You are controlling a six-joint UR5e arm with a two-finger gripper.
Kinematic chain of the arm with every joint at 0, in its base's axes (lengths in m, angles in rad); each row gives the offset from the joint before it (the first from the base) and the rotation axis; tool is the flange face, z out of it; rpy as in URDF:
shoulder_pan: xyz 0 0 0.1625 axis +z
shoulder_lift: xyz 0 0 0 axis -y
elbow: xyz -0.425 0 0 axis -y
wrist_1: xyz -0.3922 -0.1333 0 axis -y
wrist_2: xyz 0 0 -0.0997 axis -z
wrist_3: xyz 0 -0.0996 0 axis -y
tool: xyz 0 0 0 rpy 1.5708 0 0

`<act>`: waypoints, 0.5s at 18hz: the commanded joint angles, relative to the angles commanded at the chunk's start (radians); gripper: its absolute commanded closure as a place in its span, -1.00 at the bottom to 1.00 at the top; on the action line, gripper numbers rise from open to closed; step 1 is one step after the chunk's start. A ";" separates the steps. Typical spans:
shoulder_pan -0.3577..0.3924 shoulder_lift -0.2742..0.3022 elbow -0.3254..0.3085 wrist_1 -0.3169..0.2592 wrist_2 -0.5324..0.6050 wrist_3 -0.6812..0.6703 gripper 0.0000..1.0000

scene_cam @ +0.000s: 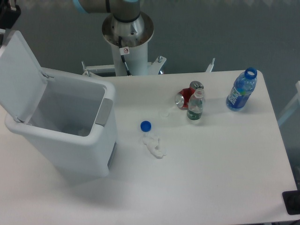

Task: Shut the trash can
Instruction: 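Move the gripper behind the raised lid of the trash can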

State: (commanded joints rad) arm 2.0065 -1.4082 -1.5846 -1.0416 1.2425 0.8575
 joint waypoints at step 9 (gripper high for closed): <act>0.003 0.014 0.009 -0.006 0.089 -0.008 1.00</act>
State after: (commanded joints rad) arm 2.0095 -1.3944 -1.5754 -1.0477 1.3314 0.8498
